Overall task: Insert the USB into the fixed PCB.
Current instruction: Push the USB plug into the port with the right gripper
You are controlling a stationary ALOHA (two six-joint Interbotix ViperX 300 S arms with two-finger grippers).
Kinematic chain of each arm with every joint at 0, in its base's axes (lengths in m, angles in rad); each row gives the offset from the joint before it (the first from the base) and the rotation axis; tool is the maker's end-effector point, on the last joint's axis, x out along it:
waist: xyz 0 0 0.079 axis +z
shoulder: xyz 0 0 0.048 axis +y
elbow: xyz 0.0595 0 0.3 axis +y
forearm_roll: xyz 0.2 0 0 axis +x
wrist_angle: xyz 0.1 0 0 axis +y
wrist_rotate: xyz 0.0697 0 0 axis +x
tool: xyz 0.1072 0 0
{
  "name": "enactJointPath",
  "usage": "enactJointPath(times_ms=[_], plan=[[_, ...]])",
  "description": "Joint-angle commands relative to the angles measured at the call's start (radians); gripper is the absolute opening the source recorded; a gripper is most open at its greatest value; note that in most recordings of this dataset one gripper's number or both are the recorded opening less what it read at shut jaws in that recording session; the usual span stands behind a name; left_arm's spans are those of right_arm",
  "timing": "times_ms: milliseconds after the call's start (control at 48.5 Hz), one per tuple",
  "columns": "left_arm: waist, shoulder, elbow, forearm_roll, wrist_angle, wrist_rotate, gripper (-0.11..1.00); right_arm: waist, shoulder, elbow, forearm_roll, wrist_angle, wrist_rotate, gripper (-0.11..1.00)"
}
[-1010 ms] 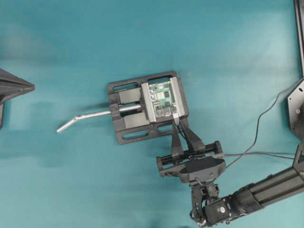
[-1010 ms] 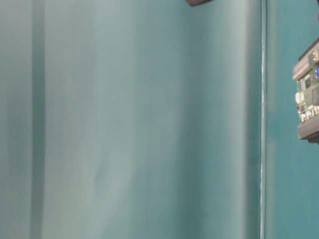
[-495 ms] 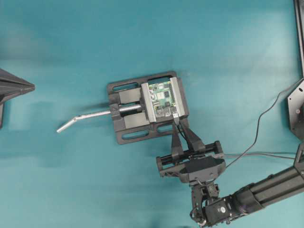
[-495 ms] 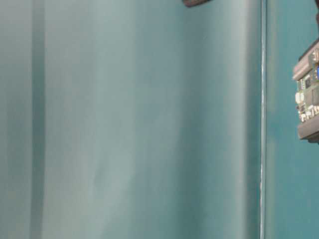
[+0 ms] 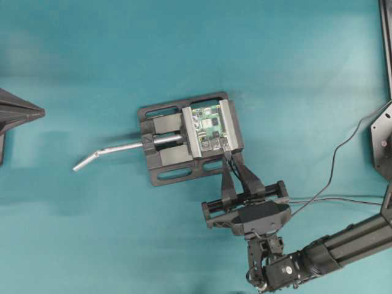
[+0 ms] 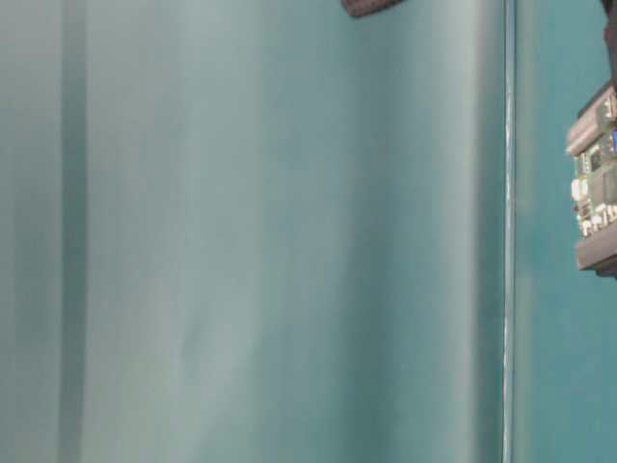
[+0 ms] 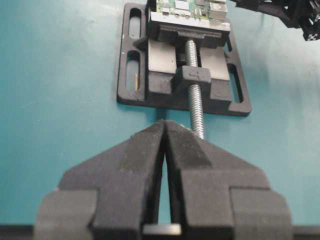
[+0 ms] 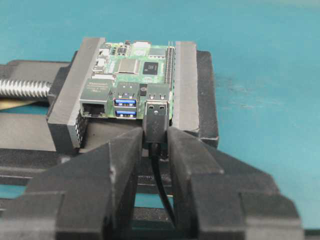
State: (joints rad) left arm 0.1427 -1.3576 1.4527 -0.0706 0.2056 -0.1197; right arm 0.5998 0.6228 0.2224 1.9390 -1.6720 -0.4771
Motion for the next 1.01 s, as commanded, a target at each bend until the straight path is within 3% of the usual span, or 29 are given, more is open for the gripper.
enactJointPath(times_ms=[0,989], plan=[[0.003,0.008,-0.017,0.002,-0.005,-0.002,0.0,-0.015,-0.052,0.0,-0.017,-0.008,0.0,0.21],[0.003,0.008,-0.017,0.002,-0.005,-0.002,0.0,-0.058,-0.069,0.018,-0.046,-0.009,0.0,0.21]])
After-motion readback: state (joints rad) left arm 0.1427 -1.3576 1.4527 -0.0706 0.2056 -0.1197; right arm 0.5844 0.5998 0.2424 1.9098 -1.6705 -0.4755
